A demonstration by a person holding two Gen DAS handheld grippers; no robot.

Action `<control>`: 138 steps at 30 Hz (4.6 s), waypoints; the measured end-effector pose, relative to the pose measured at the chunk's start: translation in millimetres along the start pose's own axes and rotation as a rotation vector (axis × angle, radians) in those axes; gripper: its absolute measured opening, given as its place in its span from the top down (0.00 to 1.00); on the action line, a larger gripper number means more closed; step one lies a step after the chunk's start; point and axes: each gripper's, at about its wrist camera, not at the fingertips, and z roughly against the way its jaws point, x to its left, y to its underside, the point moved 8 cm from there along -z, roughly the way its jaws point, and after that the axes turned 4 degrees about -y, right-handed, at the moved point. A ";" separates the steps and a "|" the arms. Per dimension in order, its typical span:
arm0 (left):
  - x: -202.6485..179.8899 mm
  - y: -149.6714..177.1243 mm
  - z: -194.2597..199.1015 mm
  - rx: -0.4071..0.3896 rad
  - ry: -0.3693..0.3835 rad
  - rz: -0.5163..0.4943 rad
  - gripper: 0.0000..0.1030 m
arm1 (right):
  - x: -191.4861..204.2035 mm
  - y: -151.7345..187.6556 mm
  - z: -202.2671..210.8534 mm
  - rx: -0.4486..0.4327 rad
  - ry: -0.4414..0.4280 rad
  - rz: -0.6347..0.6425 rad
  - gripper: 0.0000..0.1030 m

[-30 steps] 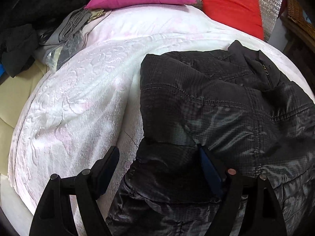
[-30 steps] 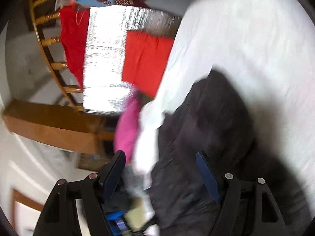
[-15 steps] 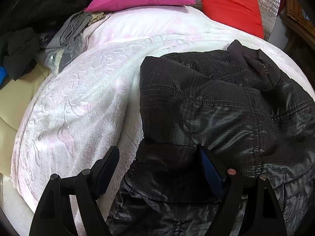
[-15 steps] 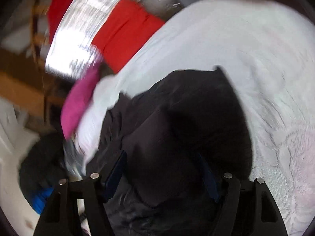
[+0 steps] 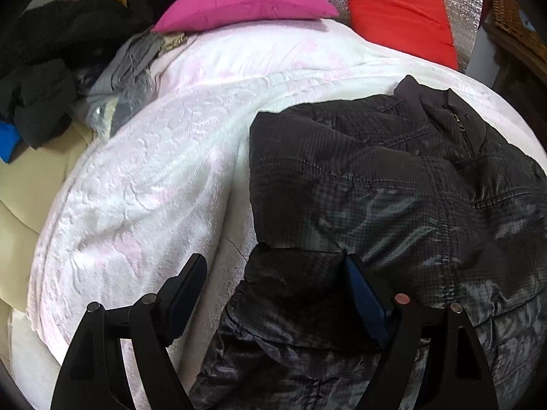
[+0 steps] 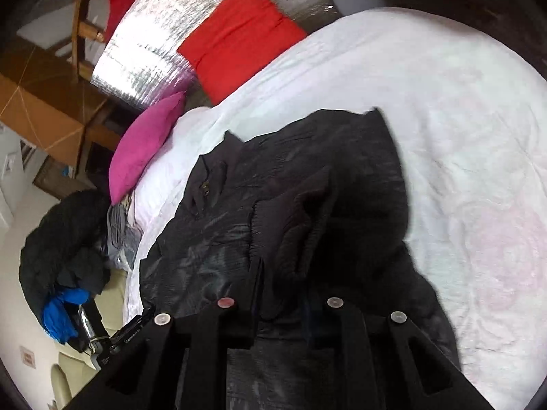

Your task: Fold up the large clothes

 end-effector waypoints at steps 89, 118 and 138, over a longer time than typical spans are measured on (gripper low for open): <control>-14.9 -20.9 43.0 -0.216 0.020 -0.040 0.19 | 50.6 -22.3 -18.1 -0.180 0.165 0.320 0.32; 30.1 -16.3 -34.6 0.093 0.159 0.282 0.45 | -33.5 -33.9 -19.6 -0.066 0.354 0.235 0.70; 24.0 20.0 2.0 0.143 0.353 0.216 0.34 | -28.8 -0.5 -6.6 0.010 0.207 0.178 0.52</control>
